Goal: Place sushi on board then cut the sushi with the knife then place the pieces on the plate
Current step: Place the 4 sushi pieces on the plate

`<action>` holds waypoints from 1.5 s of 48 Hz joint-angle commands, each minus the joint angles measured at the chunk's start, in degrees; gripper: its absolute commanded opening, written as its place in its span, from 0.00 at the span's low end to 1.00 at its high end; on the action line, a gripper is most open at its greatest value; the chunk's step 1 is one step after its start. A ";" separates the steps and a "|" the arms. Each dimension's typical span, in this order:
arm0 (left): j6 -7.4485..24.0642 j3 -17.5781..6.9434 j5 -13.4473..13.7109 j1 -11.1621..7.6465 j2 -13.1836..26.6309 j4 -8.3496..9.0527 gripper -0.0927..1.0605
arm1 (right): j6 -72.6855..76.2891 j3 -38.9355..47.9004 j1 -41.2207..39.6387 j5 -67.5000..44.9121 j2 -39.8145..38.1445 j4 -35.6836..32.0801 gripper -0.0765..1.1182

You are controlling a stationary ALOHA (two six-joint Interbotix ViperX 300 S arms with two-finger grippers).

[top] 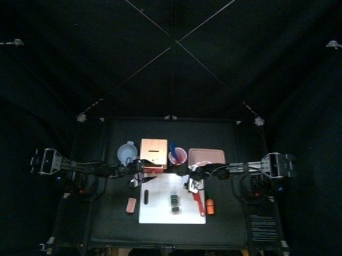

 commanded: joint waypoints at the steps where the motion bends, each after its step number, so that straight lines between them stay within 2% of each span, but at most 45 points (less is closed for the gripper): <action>1: 0.09 -0.62 -0.53 0.18 -0.62 0.00 0.94 | 11.69 2.20 -4.48 -0.35 -3.60 -6.59 0.47; 7: 0.09 -0.62 -0.62 0.09 -0.53 0.00 0.94 | 25.49 1.58 -7.73 -0.79 -3.25 -15.64 0.47; 21: 0.18 -0.53 -0.62 -0.09 -0.53 0.09 0.94 | 56.07 -1.85 -9.67 -2.46 4.04 -30.50 0.47; 25: 0.26 -0.53 -0.62 -0.09 -0.53 0.53 0.94 | 63.37 -2.46 -9.32 -3.34 6.24 -34.45 0.47; 30: 0.35 -0.44 -0.62 0.00 -0.53 1.93 0.94 | 69.26 -3.08 -8.70 -3.60 7.65 -37.88 0.47; 37: 0.26 0.09 -1.23 0.26 -0.53 3.69 0.94 | 72.33 -4.04 -8.61 -4.13 9.58 -39.55 0.50; 45: 0.26 1.05 -2.55 0.35 -0.70 4.83 0.94 | 71.98 -5.71 -8.17 -4.31 12.13 -39.55 0.59; 55: 0.09 2.46 -3.43 0.09 -1.05 4.66 0.94 | 71.63 -6.77 -8.00 -3.96 12.83 -39.46 0.71; 72: 0.09 2.37 -3.87 0.00 -1.23 4.31 0.94 | 71.28 -6.33 -5.54 0.70 3.69 -40.52 0.72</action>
